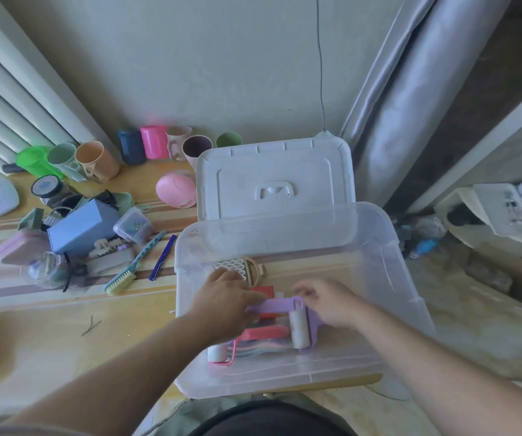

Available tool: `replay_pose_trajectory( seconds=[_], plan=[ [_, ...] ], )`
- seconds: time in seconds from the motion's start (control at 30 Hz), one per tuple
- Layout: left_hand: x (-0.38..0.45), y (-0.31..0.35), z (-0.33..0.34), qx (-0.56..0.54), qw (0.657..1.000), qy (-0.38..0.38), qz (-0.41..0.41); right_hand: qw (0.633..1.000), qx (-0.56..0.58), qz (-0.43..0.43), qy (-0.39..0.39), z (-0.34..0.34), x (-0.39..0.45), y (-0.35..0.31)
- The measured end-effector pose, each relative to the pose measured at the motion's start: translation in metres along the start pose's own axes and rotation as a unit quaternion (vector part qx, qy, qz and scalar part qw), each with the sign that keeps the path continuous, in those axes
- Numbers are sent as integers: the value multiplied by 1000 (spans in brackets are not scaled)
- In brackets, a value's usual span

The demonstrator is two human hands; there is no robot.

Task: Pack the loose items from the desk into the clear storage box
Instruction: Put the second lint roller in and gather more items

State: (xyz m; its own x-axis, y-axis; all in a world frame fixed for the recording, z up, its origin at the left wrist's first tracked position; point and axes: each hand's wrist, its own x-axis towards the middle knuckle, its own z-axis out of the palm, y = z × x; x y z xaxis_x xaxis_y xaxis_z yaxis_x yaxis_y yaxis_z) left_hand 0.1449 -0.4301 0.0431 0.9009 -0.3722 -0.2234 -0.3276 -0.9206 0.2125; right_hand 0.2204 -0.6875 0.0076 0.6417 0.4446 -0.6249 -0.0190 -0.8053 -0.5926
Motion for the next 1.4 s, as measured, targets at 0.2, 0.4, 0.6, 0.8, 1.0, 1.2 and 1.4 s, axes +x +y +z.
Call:
replay_pose_trajectory(
  seconds=[0.2, 0.4, 0.6, 0.8, 1.0, 1.2, 1.4],
  plan=[
    [19, 40, 20, 65, 988, -137, 27, 996, -35, -41, -68, -17, -29, -9],
    [32, 56, 40, 36, 987, -154, 0, 941, -328, -23, -77, 31, -15, -12],
    [14, 34, 38, -136, 976, -133, -102, 921, -364, -16, -141, 28, 5, -3],
    [1, 16, 33, -133, 970, -182, -93, 929, -343, 12, -137, 15, 14, 22],
    [16, 41, 48, -40, 982, -164, -88, 946, -290, 21, -140, 27, 10, 26],
    [40, 48, 59, 34, 974, -182, -128, 946, -288, 56, -137, 27, 13, 31],
    [45, 46, 51, 34, 993, -113, -32, 976, -206, 49, -44, 18, 8, 34]
  ],
)
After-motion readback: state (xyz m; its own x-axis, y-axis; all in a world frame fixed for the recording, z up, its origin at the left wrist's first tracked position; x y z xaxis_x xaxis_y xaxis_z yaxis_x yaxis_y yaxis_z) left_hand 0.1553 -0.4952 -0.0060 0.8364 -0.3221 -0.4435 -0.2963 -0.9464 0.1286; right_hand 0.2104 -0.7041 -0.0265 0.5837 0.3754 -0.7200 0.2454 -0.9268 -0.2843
